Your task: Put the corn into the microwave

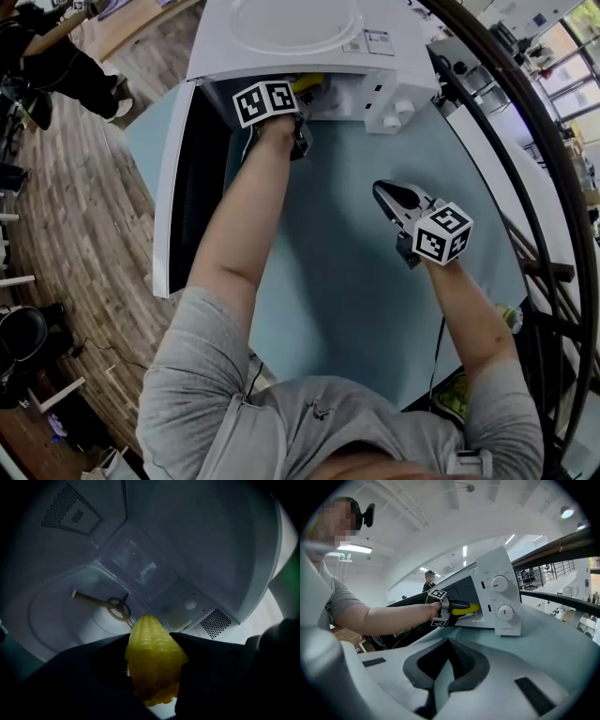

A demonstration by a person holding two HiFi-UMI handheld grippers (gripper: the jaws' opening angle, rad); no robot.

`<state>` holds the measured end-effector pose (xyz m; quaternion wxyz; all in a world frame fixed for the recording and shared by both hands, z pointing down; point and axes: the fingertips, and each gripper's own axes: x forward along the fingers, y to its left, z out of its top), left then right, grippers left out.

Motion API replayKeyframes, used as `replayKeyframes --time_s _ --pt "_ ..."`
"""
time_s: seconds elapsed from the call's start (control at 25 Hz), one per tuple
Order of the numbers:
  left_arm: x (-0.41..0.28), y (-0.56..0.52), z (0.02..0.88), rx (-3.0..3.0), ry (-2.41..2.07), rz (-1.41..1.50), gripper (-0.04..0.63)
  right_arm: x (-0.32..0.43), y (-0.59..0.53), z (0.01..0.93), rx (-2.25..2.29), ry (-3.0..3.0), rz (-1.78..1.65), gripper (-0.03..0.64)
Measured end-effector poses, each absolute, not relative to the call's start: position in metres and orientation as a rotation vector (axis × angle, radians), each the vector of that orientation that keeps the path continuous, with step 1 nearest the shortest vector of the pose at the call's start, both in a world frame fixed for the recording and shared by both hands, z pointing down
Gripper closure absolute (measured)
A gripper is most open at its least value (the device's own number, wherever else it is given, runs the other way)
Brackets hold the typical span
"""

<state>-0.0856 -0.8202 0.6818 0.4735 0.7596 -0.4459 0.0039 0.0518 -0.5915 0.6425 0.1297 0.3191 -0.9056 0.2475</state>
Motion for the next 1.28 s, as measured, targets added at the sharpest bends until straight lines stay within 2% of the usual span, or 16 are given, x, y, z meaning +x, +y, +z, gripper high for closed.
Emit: replayKeyframes --time_s 0.44,0.68,1.28 --pt "-0.083 -0.827 0.687 1.855 -1.164 0.158 0.341 0.057 -0.614 0.631 0.985 -2.648 0.655 0.6" --pt "-0.091 -0.827 0.701 1.909 -1.293 0.41 0.347 0.051 -0.616 0.627 0.981 -2.665 0.642 0.599" --pt "-0.108 -0.824 0.714 1.954 -1.431 0.72 0.344 0.05 -0.624 0.632 0.976 -2.642 0.613 0.599"
